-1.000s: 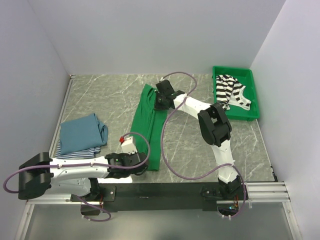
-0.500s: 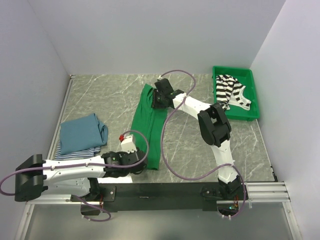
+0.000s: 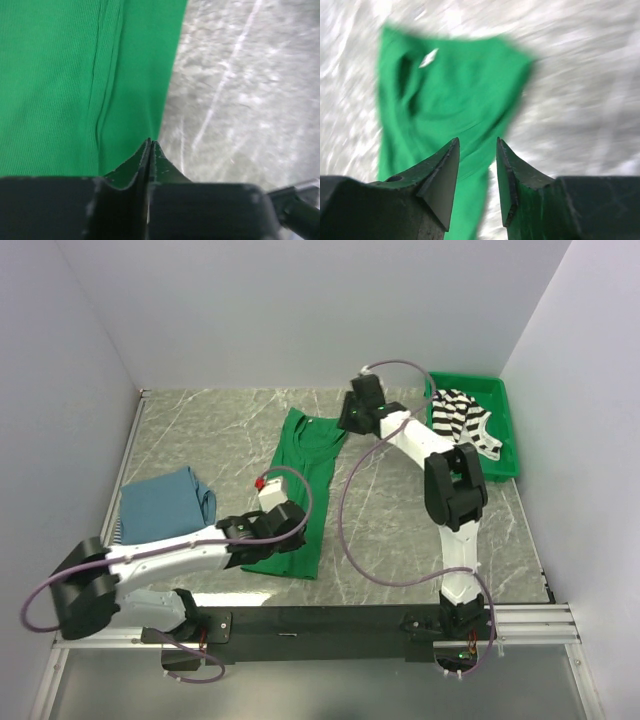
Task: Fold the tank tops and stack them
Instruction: Fold the tank top
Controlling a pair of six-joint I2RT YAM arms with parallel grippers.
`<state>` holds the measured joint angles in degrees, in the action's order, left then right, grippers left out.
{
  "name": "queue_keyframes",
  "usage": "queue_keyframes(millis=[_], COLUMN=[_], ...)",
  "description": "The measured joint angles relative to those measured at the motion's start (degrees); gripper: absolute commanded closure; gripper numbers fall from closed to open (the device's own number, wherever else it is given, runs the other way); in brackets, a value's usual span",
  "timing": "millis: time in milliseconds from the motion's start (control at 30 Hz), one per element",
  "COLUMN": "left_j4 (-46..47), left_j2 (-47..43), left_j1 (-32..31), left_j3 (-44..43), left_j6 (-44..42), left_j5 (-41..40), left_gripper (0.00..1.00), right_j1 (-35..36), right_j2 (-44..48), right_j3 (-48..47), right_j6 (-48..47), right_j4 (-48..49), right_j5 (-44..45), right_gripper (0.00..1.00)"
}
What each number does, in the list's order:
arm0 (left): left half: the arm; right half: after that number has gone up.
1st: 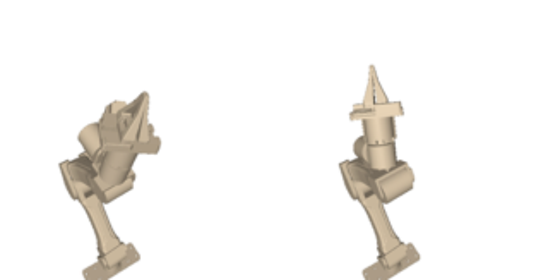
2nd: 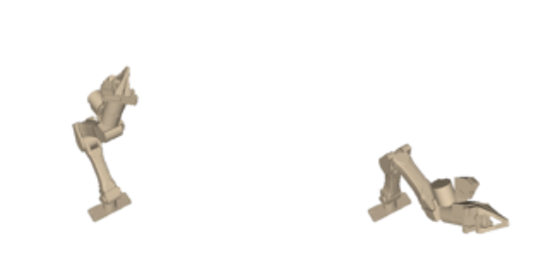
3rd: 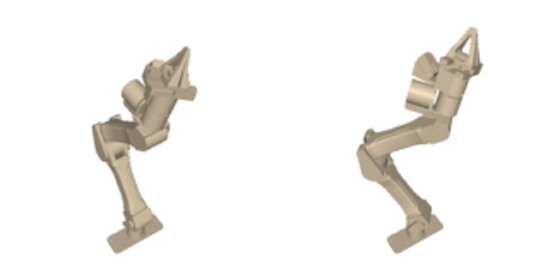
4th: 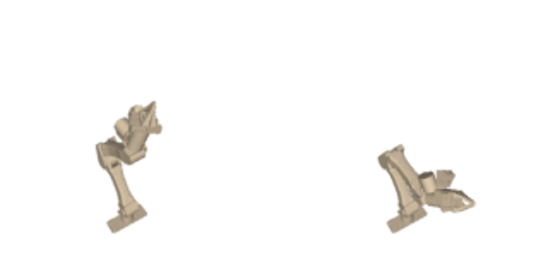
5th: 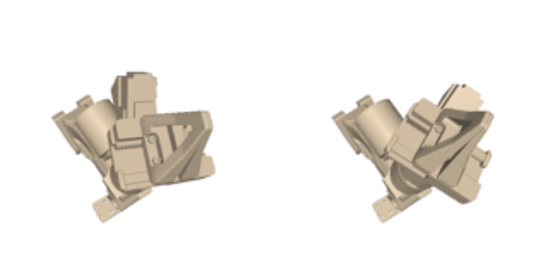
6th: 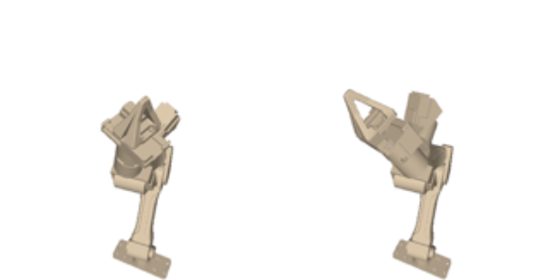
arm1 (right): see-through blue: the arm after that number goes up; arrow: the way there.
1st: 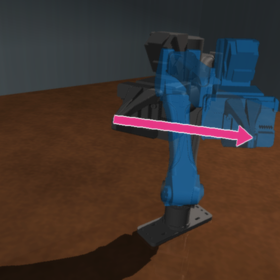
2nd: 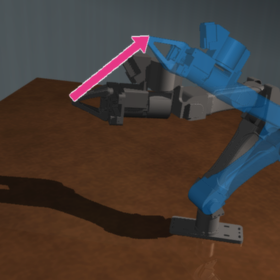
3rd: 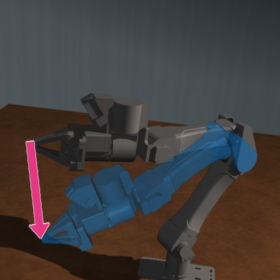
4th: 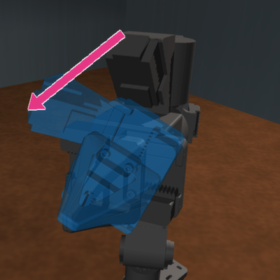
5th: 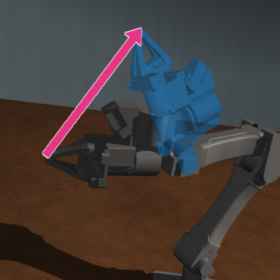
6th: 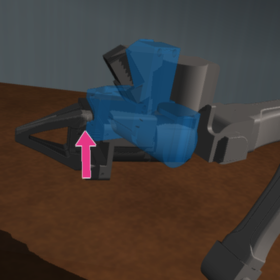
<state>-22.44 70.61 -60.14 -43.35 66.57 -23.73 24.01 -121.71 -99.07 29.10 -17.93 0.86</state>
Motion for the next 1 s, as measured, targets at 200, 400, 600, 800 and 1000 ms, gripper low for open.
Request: queue_keyframes(millis=[200,400,600,800,1000], left_j4=[4.44,7.78,9.97,12.52,14.6], left_j2=[10.54,16.68,19.28,19.23,19.04], left_j1=[1.46,1.57,1.7,1.84,1.84], left_j3=[-1.53,-1.68,-1.53,-0.33,0.61], left_j6=[-3.39,-4.44,-4.46,-4.42,-4.42], left_j5=[3.45,6.56,8.5,9.38,9.97], left_gripper=[0.99,0.99,1.0,1.0,0.99], right_j1=[-5.6,-6.67,-6.8,-6.8,-6.8], right_j2=[-2.6,-7.28,-12.2,-13.55,-13.55], right_j3=[-3.74,-10.45,-13.49,-12.92,-12.9], right_j6=[0.22,1.38,3.1,3.98,4.33], right_j4=[-1.01,-0.52,0.02,0.22,1.2], right_j5=[-0.46,-3.43,-5.92,-5.75,-5.4], right_gripper=[0.53,0.52,0.54,0.54,0.54])
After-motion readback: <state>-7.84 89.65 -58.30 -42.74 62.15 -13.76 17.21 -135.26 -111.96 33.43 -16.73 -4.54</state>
